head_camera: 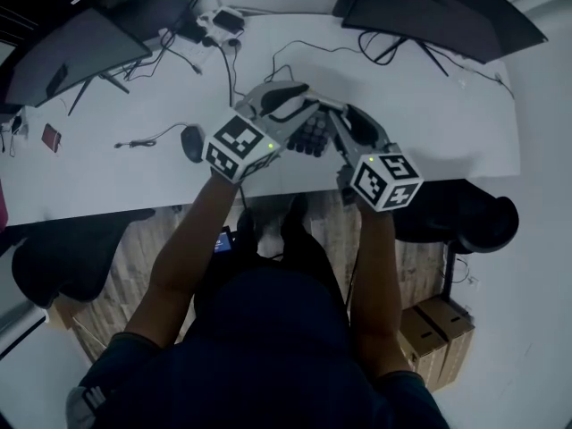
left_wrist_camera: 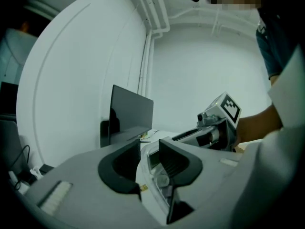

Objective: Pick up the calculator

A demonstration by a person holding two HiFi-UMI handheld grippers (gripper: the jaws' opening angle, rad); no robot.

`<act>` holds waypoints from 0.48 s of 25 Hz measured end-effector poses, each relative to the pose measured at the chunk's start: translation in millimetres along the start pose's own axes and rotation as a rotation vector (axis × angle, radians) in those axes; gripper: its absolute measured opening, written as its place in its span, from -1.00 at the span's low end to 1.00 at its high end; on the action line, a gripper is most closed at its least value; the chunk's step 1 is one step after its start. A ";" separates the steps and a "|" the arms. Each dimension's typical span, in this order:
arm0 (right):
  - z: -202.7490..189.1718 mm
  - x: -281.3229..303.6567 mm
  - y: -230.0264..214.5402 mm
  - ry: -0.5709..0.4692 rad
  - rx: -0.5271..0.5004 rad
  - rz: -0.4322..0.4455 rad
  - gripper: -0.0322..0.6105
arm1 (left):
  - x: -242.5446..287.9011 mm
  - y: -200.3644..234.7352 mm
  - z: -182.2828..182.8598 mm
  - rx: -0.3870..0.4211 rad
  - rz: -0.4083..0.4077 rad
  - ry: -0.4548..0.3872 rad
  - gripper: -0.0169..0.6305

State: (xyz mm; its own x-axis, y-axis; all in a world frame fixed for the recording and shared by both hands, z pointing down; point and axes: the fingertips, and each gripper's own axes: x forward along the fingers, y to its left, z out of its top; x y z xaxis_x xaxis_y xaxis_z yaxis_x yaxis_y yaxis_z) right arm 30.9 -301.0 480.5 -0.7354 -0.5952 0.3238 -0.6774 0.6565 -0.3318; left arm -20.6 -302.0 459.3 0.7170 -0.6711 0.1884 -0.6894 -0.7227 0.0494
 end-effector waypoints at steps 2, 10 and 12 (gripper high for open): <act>19.0 -7.5 13.5 -0.032 -0.042 -0.005 -0.44 | -11.3 -2.2 21.5 0.027 -0.001 -0.041 -0.59; 83.9 -40.8 68.9 -0.133 -0.196 -0.036 -0.44 | -57.7 -18.6 101.8 0.138 -0.002 -0.183 -0.59; 94.8 -48.1 81.5 -0.147 -0.238 -0.048 -0.45 | -68.1 -22.2 113.6 0.149 -0.002 -0.208 -0.59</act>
State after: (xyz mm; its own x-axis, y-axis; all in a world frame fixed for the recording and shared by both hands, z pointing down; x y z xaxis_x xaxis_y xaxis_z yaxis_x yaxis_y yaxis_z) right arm 9.6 -262.8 353.9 -0.7087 -0.6776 0.1967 -0.7017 0.7059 -0.0965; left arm -42.4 -259.1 334.0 0.7351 -0.6777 -0.0177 -0.6758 -0.7304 -0.0986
